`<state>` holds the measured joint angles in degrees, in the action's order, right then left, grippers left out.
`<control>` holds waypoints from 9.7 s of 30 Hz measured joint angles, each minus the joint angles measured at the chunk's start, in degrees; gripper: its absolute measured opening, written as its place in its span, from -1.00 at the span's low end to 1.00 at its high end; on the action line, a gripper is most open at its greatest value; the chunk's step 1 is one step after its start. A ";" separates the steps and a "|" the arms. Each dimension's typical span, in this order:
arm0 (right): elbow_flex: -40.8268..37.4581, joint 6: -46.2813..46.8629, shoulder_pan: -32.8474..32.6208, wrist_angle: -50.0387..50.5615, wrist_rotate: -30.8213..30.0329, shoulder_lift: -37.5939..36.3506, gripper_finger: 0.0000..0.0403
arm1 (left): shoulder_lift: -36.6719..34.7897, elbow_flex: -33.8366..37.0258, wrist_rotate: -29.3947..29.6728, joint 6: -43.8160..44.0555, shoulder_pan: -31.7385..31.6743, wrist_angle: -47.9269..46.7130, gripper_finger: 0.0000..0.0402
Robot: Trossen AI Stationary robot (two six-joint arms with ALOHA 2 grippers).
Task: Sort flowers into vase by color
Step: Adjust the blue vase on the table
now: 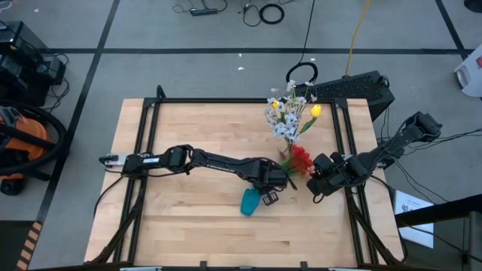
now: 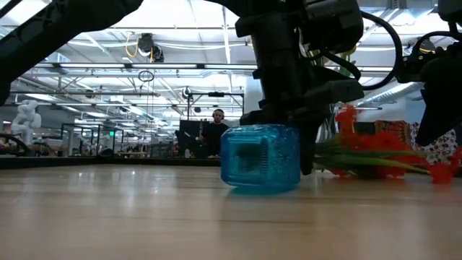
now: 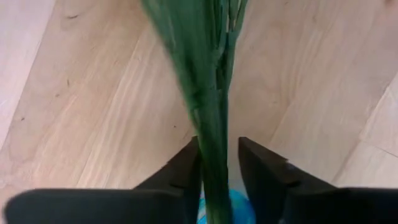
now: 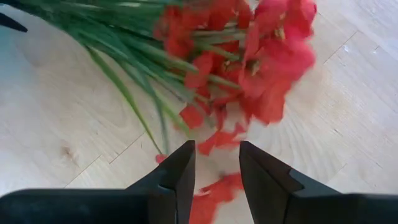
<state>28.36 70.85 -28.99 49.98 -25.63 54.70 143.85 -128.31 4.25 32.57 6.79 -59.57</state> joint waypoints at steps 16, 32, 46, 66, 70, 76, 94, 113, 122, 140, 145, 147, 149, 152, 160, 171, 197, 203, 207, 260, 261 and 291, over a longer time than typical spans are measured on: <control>0.07 0.02 0.00 -0.04 -0.08 0.00 -0.42 | -0.02 0.00 0.76 -4.42 -0.65 -0.53 -0.78; 0.07 0.68 0.02 -0.50 -1.74 0.00 -0.42 | -0.04 0.00 6.29 -7.57 -0.66 -6.47 -0.80; 0.07 0.70 0.00 -0.50 -1.35 0.00 -0.42 | -1.04 0.07 4.95 -7.96 1.29 -5.81 -0.78; 0.07 0.94 0.02 -0.94 -1.11 -0.02 -0.42 | -4.24 1.25 9.49 -8.97 2.69 -3.33 -0.79; 0.07 0.94 0.01 -1.01 -1.28 -0.02 -0.42 | -4.24 1.25 9.48 -8.94 2.71 -3.30 -0.78; 0.07 0.94 0.01 -1.15 -1.31 -0.02 -0.42 | -4.24 1.25 9.29 -8.92 2.57 -3.58 -0.55; 0.04 0.94 0.02 -1.14 -1.34 -0.02 -0.42 | -4.24 1.22 12.31 -4.48 3.15 -18.74 -0.08; -0.02 0.37 0.00 -1.62 -1.48 0.72 -0.42 | -9.86 0.11 15.87 5.23 3.15 -27.83 -0.08; -0.02 0.33 -1.87 -1.77 -1.31 2.04 -0.42 | -17.17 10.08 16.13 8.78 3.45 -30.32 -0.08; -0.02 3.50 -4.94 -3.80 -1.23 5.01 -0.42 | -45.74 48.16 1.66 19.62 -3.68 16.44 -0.08; -0.02 3.50 -4.94 -4.31 -1.33 5.04 -0.42 | -41.26 44.84 0.48 18.35 -1.62 16.62 -0.08; -0.02 3.50 -4.92 -4.36 -1.34 5.03 -0.42 | -38.94 42.87 0.24 17.68 -0.58 16.12 -0.08; -0.02 3.50 -4.92 -4.37 -1.35 5.05 -0.42 | -37.25 41.15 0.26 16.76 0.24 13.72 -0.08; -0.02 3.50 -4.92 -4.37 -1.35 5.03 -0.42 | -36.03 40.11 0.99 14.91 0.69 13.88 -0.08; -0.02 3.50 -4.92 -4.42 -1.40 5.03 -0.42 | -36.15 40.04 6.42 14.94 0.33 15.92 -0.08; -0.02 3.48 -4.92 -4.39 -1.42 5.03 -0.42 | -36.15 40.04 11.24 13.10 0.34 15.64 -0.07; 0.04 3.48 -4.92 -4.42 -1.39 5.01 -0.42 | -34.00 40.13 2.64 10.48 0.41 15.20 0.56; 0.09 3.50 -4.90 -4.46 -1.39 4.98 -0.42 | -30.43 40.13 -1.17 10.09 0.85 13.07 0.56; 0.09 3.50 -4.92 -4.74 -1.46 4.98 -0.42 | -28.97 40.13 -1.24 10.48 0.62 12.56 0.56; -0.02 3.50 -4.90 -4.90 -1.66 5.01 -0.42 | -25.70 40.00 -3.22 2.76 0.48 10.47 0.04; -0.02 3.50 -4.90 -4.90 -1.66 5.01 -0.42 | -25.70 40.00 -3.13 2.72 0.48 10.48 0.04; -0.02 3.76 -4.90 -5.32 -1.37 5.02 -0.42 | -36.57 40.63 21.91 2.70 5.80 11.49 0.03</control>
<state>28.34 74.61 -33.89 44.66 -27.00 59.72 107.28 -87.68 26.16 35.27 12.58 -48.08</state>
